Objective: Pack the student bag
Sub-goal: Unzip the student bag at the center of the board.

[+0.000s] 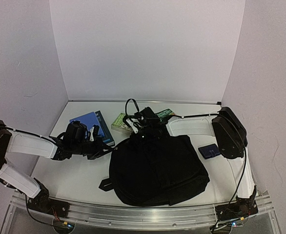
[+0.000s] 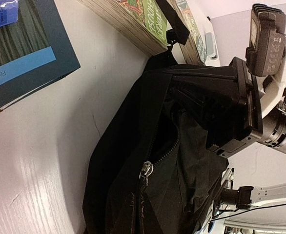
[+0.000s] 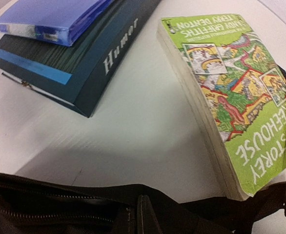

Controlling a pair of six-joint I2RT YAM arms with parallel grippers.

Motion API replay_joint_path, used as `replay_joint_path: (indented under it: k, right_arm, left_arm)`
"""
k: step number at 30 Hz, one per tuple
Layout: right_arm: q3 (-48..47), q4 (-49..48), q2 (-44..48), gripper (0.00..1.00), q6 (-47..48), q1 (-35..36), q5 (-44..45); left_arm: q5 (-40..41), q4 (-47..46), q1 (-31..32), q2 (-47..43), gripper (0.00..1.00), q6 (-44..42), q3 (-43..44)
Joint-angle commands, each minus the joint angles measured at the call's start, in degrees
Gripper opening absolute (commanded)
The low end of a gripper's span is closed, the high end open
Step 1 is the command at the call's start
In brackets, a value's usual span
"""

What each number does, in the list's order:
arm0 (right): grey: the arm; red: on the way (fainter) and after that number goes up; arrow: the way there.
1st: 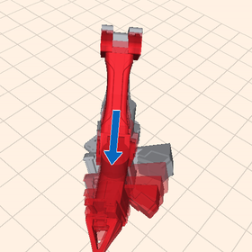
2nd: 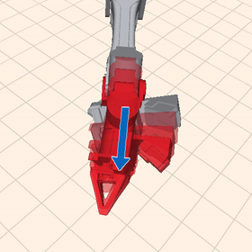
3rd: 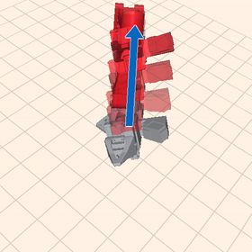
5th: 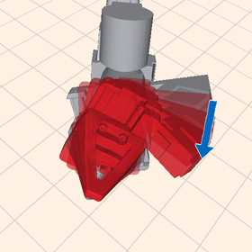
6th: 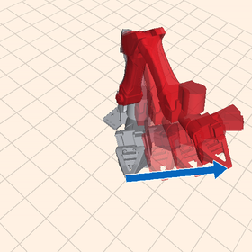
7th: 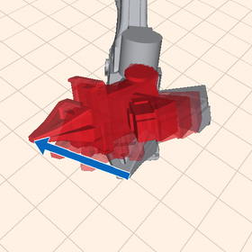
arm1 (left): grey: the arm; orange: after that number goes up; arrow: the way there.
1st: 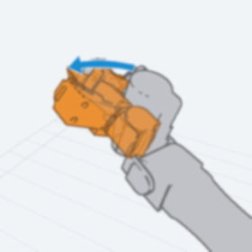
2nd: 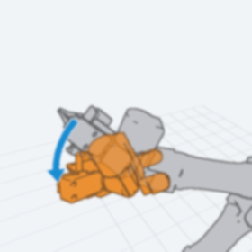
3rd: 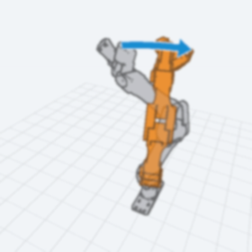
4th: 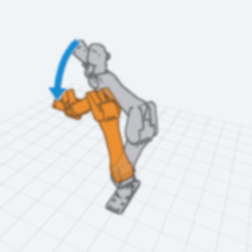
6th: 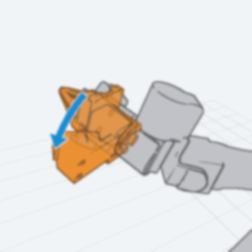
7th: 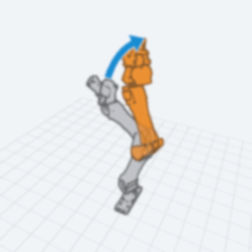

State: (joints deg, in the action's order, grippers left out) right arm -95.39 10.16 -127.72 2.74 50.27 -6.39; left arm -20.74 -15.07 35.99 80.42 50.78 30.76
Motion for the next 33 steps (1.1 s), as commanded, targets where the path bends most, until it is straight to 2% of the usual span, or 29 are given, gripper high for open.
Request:
replay_joint_path:
  k: [1,7,15,23,26,28,33]
  right_arm:
    - [0.91,-3.74,4.82,0.0,-7.96,-0.64,14.04]
    - [2.84,-3.74,6.87,0.0,-17.18,-1.89,23.65]
    - [5.42,-3.33,8.36,0.0,-26.66,-4.91,26.03]
    - [7.17,-3.21,10.45,0.0,-31.08,-7.5,23.67]
    - [6.88,-3.76,11.75,0.0,-27.51,-7.53,17.51]
    - [7.21,-4.49,13.22,0.09,-24.86,-7.55,12.55]
    - [8.88,-4.88,17.98,0.46,-18.87,-7.55,3.35]
  left_arm:
    - [1.79,2.21,-0.14,-3.42,0.0,-1.39,1.32]
    - [2.58,3.91,-0.2,-4.8,0.0,-1.68,0.99]
    - [2.37,4.07,-0.15,-5.09,0.0,-1.25,0.5]
    - [1.97,3.51,-0.13,-6.31,0.0,-0.03,-1.44]
    - [1.04,3.06,-0.13,-5.78,0.0,0.03,-1.48]
    - [0.58,2.35,-0.13,-4.91,0.0,0.12,-1.39]
    - [0.34,1.09,-0.13,-3.66,0.0,0.03,-0.74]
